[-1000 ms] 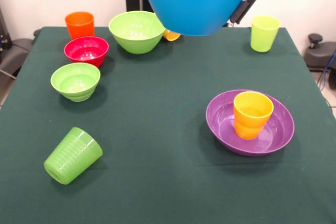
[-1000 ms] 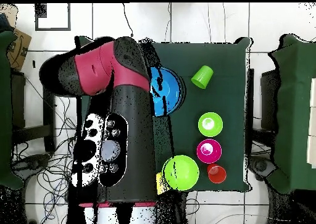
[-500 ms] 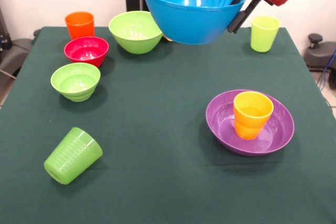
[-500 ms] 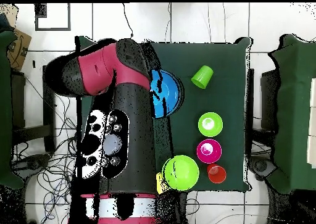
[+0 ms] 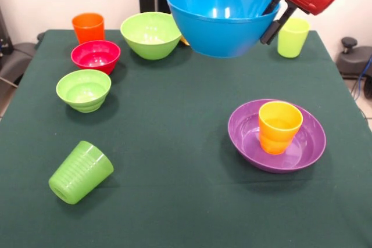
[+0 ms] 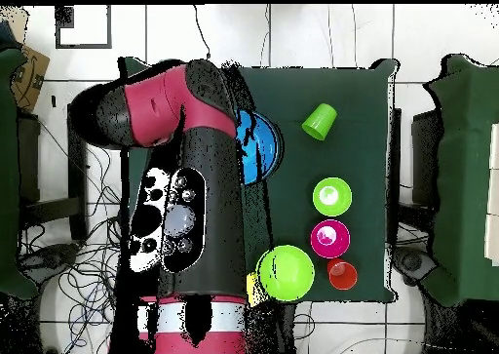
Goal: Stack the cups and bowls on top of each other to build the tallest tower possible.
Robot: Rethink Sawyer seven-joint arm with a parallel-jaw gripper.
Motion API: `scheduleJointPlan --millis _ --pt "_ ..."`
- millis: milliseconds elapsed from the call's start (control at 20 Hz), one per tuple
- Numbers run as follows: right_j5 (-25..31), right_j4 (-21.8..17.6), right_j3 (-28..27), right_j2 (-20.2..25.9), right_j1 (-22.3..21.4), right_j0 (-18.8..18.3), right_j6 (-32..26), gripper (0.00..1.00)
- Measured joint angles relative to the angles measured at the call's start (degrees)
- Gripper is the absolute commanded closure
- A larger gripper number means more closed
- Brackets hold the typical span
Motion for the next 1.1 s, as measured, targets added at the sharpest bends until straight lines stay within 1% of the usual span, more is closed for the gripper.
scheduleJointPlan --millis 300,750,1100 --pt "0.0 1.07 -1.19 -0.15 0.49 1.2 1.53 1.0" --pt "0.01 1.06 -2.06 -0.82 0.82 4.52 6.82 1.0" --pt "0.01 1.06 -2.38 -1.33 1.52 5.59 9.46 1.0"
